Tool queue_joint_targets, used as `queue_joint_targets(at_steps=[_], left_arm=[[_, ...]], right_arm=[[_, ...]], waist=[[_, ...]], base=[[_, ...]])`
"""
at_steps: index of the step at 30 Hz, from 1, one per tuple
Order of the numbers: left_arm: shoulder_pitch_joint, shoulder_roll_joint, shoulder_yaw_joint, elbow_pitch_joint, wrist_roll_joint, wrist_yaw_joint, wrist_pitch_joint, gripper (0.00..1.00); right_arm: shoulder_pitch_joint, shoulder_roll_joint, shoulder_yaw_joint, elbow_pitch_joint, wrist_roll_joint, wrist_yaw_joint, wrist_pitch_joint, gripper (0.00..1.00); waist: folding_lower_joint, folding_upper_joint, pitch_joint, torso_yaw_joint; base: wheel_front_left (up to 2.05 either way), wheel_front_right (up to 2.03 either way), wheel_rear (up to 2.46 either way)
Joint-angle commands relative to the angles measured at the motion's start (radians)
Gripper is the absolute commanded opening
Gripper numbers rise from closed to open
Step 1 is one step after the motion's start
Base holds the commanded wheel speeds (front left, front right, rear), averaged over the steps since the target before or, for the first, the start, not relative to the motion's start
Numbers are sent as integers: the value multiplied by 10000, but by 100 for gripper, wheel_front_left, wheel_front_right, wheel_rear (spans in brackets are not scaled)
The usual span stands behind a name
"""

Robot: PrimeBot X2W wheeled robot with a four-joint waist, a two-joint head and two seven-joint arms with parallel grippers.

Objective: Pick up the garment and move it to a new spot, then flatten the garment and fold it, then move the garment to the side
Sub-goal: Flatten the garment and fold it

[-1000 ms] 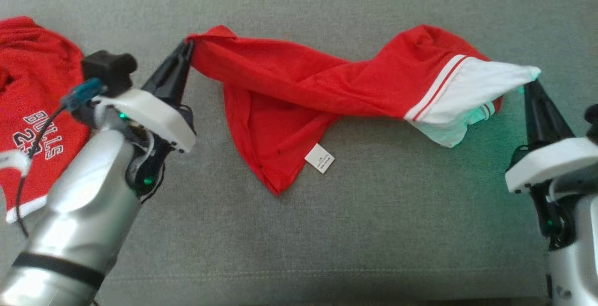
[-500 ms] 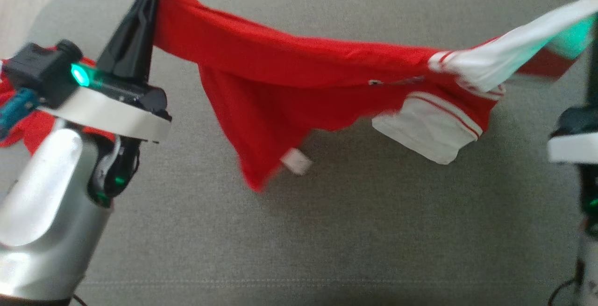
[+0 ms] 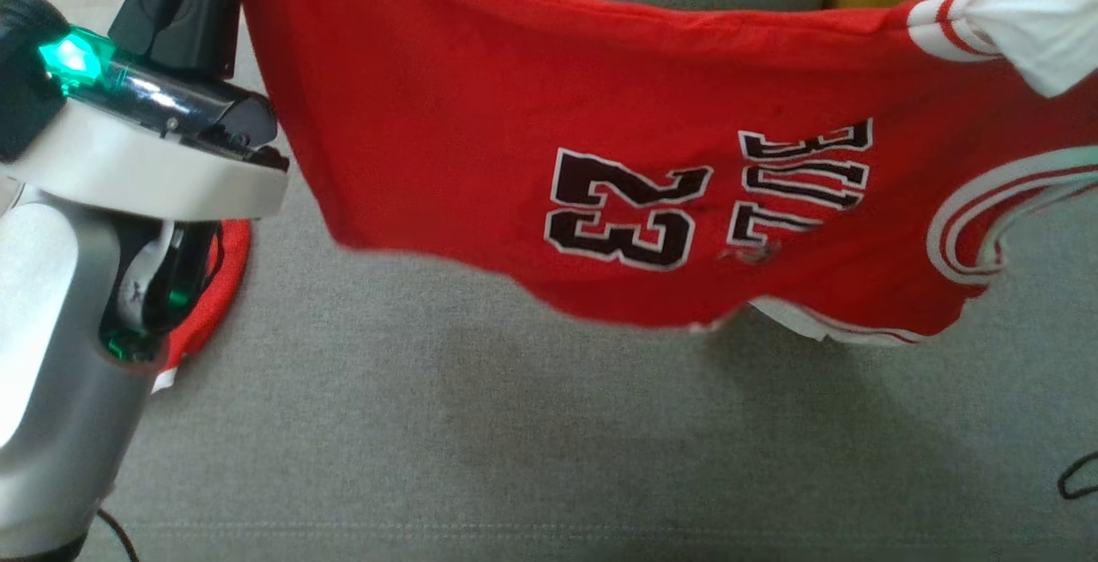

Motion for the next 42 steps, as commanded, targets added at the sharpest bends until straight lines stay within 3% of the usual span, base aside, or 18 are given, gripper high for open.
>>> queue_joint_targets(at_steps=[1,9,15,23,31,36,42], left_arm=[[-352,471,583,-381,-9,155,118,0],[-406,406,606,-379,-134,236,183,0],[-1545,41,554,579,-19,134,-1,0],[-4594,-827,367,4061,135,-838,-830,0],[-7051,-1734,439,7678,509,-1698,-1362,0],[-7380,-2303,473,9559,289,-2032,-1377,0],[-6840,-2831,457,11524,-315,-2189,-1380,0]], right_arm=[[-446,-107,168,-223,172,-9,112,0],[-942,-226,224,405,426,-9,164,0],[-2687,-444,750,1928,829,-9,52,0],[-6920,-424,1849,5799,977,-9,-755,0],[-10358,-15,2495,9861,621,-9,-2599,0],[-10997,347,2866,12286,383,-9,-2980,0],[-10615,658,3112,14549,510,-9,-3147,0]], waist=[[0,-1,-1,17],[0,-1,281,48],[0,-1,933,8],[0,-1,1992,18],[0,-1,2799,-40],[0,-1,3290,-176],[0,-1,3672,-336]], base=[[0,0,0],[0,0,0],[0,0,0],[0,0,0],[0,0,0],[0,0,0],[0,0,0]])
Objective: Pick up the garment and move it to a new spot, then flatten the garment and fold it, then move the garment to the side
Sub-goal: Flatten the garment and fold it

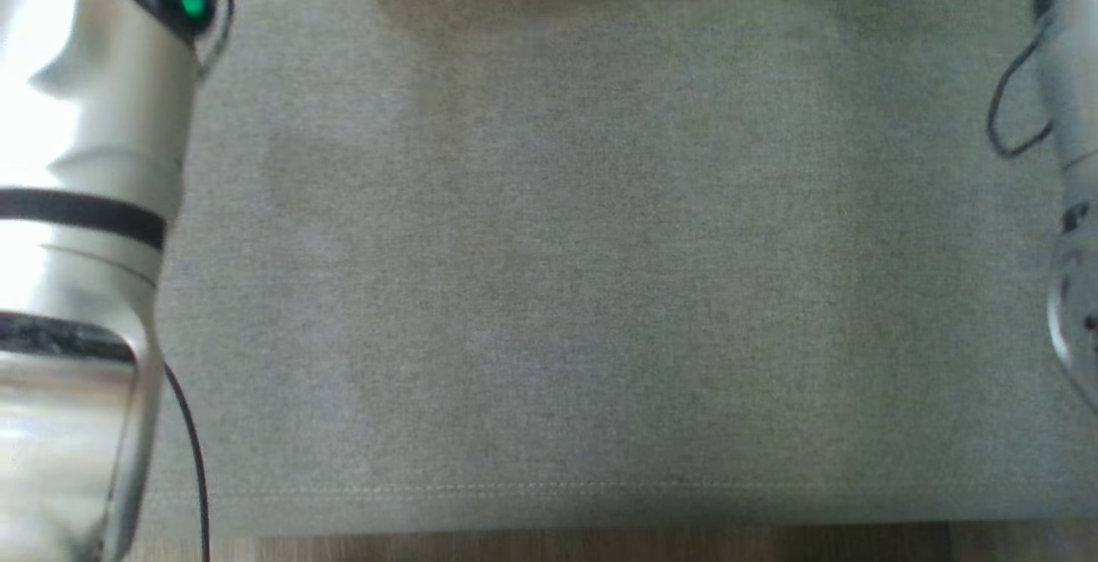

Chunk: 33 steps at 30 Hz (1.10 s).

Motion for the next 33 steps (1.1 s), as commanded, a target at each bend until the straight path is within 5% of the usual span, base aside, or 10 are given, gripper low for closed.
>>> queue_joint_targets(at_steps=[1,12,19,27,33], left_arm=[[-72,330,198,70,-158,-50,-47,0],[1005,291,-456,472,-1182,-61,-48,0],[3915,261,-54,-1210,-1243,-62,-48,0],[7506,344,895,-3780,-543,-20,-49,0],[9761,600,961,-5664,-11,491,-6,0]], right_arm=[[-23,292,20,27,129,-9,-128,0],[1239,277,154,1503,671,-9,-661,0],[4662,-29,228,510,1742,-9,-1202,0],[9655,-169,-255,-3095,2240,-9,-1196,0],[13957,386,-1631,-8326,1443,-9,1273,0]], waist=[[-1,0,109,-71],[-1,0,76,31],[-1,0,-972,395],[-1,0,-2133,515],[-1,0,-2847,459]], base=[[0,0,0],[0,0,0],[0,0,0],[0,0,0],[0,0,0]])
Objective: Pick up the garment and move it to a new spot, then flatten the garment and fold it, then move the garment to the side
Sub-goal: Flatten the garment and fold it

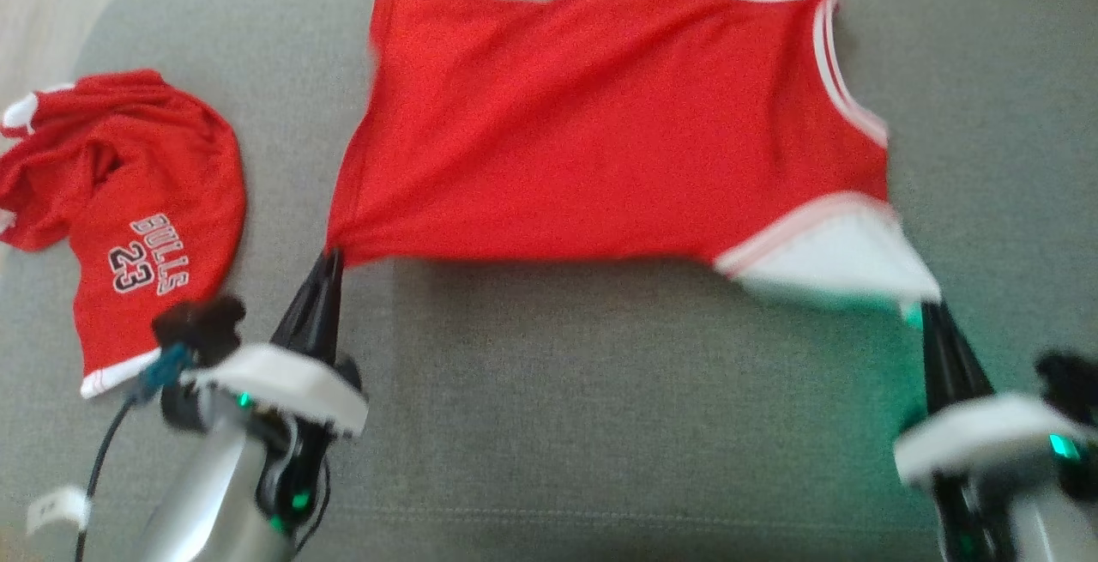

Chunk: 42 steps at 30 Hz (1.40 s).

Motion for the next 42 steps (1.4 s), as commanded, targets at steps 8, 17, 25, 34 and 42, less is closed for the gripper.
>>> queue_joint_targets(at_steps=[8,17,25,34,42], left_arm=[[1916,1038,476,-2776,95,1018,683,0],[3472,1328,628,-4494,-112,1788,1381,0],[3699,1577,613,-5284,-250,2158,2263,0],[2800,1902,558,-4974,-853,2120,3983,0],[1395,1853,540,-4069,-1391,1849,4982,0]], right_arm=[[3467,319,-693,-4937,71,-9,2904,0],[4847,323,-991,-5741,626,-9,3449,0],[4583,324,-1079,-5453,700,-9,3777,0],[2452,324,-583,-4835,507,-9,5015,0],[-133,325,-800,-3752,248,-9,5788,0]], waist=[[1,-1,-751,-42],[1,-1,-1151,-114],[1,-1,-1040,-87],[1,-1,-503,-32],[1,-1,84,152]], base=[[0,0,0],[0,0,0],[0,0,0],[0,0,0],[0,0,0]])
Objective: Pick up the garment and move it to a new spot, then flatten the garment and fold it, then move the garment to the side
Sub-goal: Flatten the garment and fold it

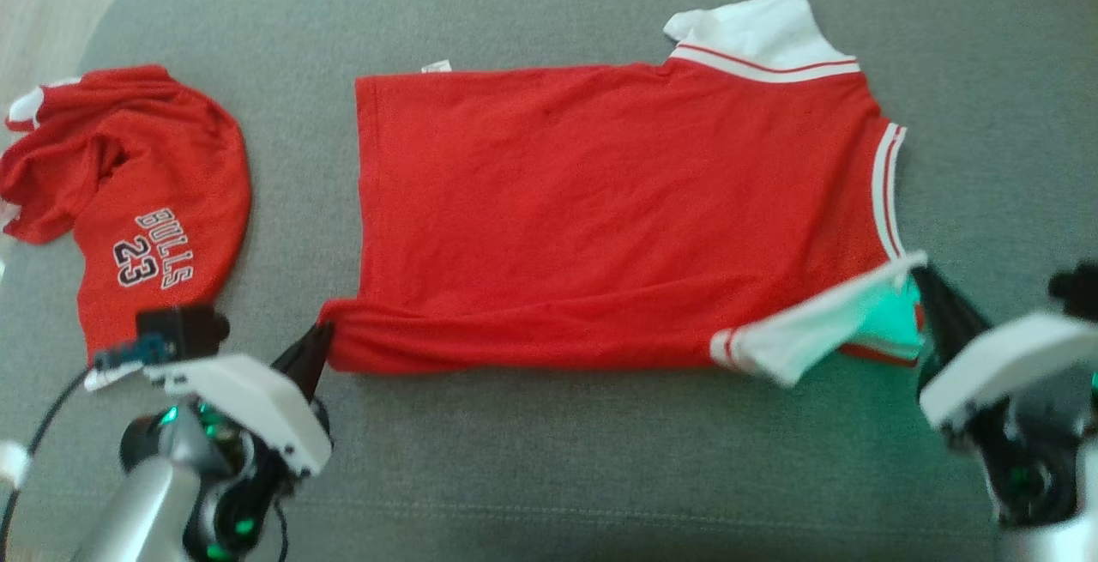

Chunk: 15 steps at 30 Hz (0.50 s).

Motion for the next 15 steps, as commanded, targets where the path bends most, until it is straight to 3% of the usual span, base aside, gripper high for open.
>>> queue_joint_targets(at_steps=[1,14,15], left_arm=[[-854,103,485,-102,-309,-170,205,0],[-2818,-251,689,1533,-1212,-1013,551,0],[-2904,-301,660,1667,-1222,-1083,510,21]], right_arm=[[-874,-159,101,-140,-148,-9,49,0],[-3781,-548,155,2228,-639,-9,-559,0],[-3860,-571,237,2409,-665,-9,-634,0]], waist=[[0,0,210,113],[0,0,1172,208],[0,0,1225,215]], base=[[0,0,0],[0,0,0],[0,0,0]])
